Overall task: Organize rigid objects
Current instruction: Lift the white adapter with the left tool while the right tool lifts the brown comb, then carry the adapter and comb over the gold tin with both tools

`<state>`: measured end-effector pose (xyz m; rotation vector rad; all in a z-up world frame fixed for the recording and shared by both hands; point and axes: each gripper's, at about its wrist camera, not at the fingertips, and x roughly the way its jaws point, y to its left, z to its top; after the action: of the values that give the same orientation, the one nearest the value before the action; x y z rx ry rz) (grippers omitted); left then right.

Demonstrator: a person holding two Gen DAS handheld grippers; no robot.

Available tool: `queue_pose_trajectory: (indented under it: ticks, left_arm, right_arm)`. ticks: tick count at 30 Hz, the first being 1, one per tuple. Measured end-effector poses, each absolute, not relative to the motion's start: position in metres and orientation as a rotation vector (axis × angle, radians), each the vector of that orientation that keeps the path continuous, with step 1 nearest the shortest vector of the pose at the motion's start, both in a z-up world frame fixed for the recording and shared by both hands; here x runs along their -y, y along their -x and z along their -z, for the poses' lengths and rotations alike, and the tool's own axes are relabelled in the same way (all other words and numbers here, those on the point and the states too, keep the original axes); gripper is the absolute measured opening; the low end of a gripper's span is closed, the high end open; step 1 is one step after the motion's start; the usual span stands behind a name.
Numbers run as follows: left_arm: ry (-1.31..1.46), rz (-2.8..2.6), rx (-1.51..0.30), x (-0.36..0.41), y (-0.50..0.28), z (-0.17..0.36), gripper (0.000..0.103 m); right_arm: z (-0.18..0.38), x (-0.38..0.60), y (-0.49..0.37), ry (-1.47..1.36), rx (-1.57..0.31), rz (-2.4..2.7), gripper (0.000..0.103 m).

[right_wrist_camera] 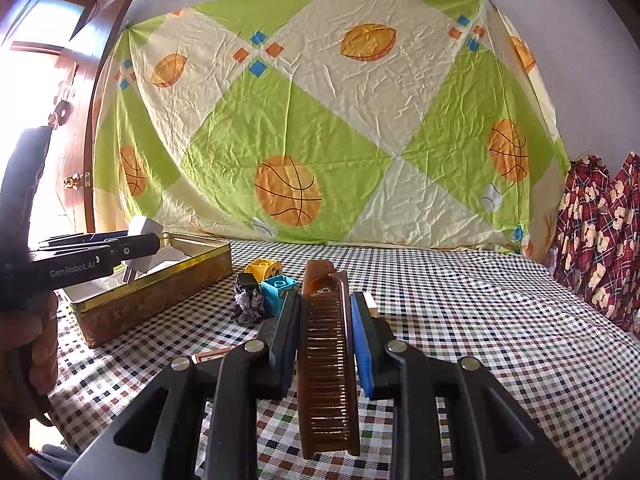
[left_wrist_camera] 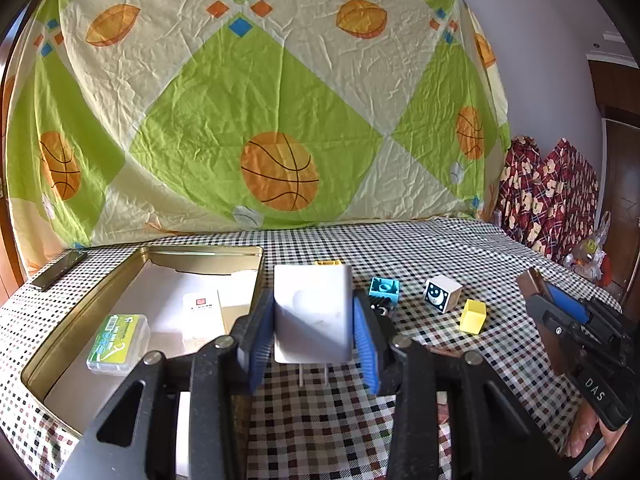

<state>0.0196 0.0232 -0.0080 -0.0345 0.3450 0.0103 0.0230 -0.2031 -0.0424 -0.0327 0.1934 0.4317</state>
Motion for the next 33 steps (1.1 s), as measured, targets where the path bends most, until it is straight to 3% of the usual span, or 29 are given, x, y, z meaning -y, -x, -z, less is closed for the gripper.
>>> queue_pose_trajectory:
  ticks: [33]
  left_arm:
    - [0.112, -0.042, -0.337, -0.066, 0.002, 0.015, 0.037]
  right_arm:
    - [0.035, 0.124, -0.011, 0.112, -0.209, -0.564, 0.027]
